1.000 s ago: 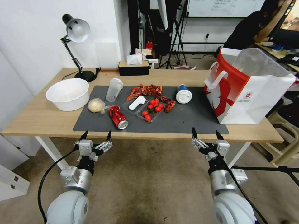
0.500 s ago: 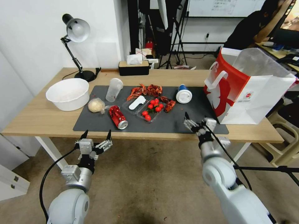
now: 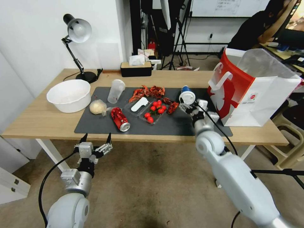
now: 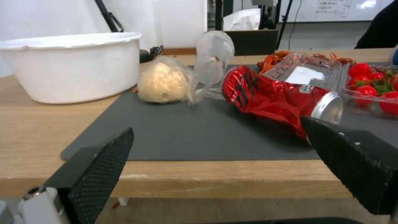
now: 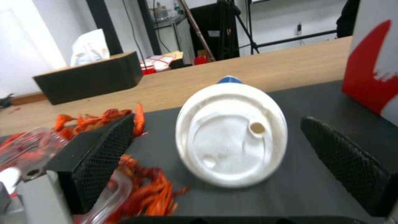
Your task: Pick up the trash from the table and place it into the takeout bag.
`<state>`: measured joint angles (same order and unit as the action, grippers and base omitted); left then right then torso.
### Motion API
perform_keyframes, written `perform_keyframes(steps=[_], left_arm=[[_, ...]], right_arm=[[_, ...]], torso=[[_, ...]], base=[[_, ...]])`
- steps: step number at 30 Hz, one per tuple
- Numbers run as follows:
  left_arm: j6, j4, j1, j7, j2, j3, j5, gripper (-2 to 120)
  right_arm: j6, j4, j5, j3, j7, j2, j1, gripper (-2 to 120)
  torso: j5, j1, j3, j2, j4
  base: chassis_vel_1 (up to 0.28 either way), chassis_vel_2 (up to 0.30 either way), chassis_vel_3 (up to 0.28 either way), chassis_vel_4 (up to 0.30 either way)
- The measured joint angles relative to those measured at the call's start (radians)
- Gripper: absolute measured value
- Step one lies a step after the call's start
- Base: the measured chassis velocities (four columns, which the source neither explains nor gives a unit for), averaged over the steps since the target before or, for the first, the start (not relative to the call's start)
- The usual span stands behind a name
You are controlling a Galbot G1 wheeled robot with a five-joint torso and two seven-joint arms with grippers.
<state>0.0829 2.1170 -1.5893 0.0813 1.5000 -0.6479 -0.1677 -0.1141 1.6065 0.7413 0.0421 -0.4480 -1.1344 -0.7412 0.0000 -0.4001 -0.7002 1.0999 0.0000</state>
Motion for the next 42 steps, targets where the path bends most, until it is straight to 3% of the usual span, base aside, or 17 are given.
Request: perform_keyframes(steps=[10,25,36,42], left_arm=[[-0.016,-0.001,-0.006,-0.002,0.005,-0.006,0.002,100],[-0.029,-0.019,-0.004,-0.004,0.004,-0.005,0.004,100],[-0.035,-0.026,-0.003,-0.004,0.003,-0.002,0.005,100],[-0.035,-0.026,-0.003,-0.004,0.003,-0.002,0.006,100]], right_arm=[[-0.014,-0.155,0.01,-0.066,-0.013,-0.033,0.119,100],[-0.03,-0.203,0.009,-0.082,-0.025,-0.052,0.151,100],[-0.047,-0.196,0.003,-0.078,-0.048,-0.054,0.138,68],[-0.046,-0.184,0.003,-0.074,-0.047,-0.051,0.133,65]], torso=[[0.0,0.0,0.0,0.0,0.0],[0.0,0.0,0.0,0.0,0.0],[0.0,0.0,0.0,0.0,0.0],[0.0001,0.0,0.0,0.0,0.0]], base=[[0.0,0.0,0.0,0.0],[0.0,0.0,0.0,0.0],[0.0,0.0,0.0,0.0],[0.0,0.0,0.0,0.0]])
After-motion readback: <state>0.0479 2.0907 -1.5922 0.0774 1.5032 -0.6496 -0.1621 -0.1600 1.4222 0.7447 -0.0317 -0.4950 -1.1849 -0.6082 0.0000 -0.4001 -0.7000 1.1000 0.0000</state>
